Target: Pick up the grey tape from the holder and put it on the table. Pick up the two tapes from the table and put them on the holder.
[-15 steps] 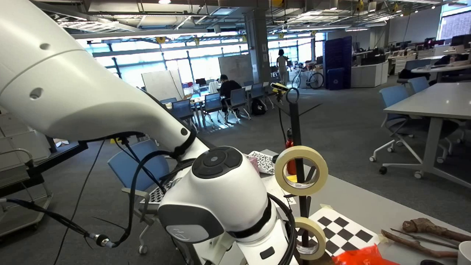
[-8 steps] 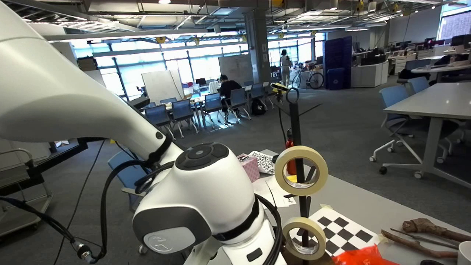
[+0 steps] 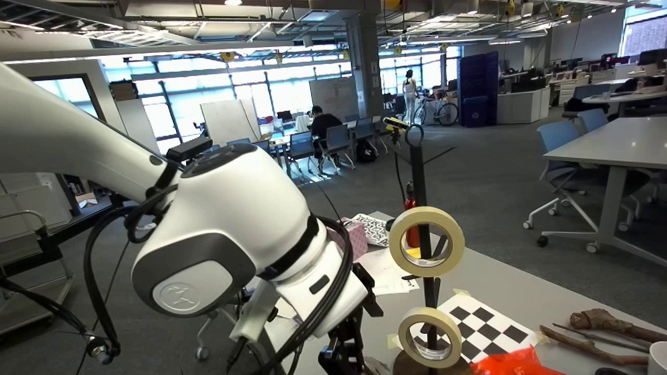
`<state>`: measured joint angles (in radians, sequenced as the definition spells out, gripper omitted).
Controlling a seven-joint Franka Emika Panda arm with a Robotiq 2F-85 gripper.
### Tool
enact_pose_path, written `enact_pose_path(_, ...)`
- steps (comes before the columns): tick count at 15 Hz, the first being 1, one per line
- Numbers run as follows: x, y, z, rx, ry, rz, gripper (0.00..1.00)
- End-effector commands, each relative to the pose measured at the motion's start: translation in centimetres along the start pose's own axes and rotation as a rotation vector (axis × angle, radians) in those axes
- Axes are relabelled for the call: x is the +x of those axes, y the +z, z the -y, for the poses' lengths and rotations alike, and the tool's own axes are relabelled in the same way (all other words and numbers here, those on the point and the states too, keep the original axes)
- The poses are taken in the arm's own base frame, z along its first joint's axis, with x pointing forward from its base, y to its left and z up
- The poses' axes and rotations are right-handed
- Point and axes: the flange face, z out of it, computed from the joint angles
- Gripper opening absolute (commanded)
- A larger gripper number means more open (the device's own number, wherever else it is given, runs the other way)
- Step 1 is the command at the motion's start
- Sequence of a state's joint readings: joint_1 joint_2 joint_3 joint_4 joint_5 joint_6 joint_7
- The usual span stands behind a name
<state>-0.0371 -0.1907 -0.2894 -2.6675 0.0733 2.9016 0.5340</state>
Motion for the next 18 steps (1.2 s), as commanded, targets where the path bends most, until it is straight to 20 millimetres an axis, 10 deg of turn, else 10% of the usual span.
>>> enact_pose_path(1,-1.9,-4.0,1.9,0.077,-0.049,-0.037,1.00)
enact_pose_path(18,-4.5,-9.0,7.2,0.178,-0.166,-0.159,1.00)
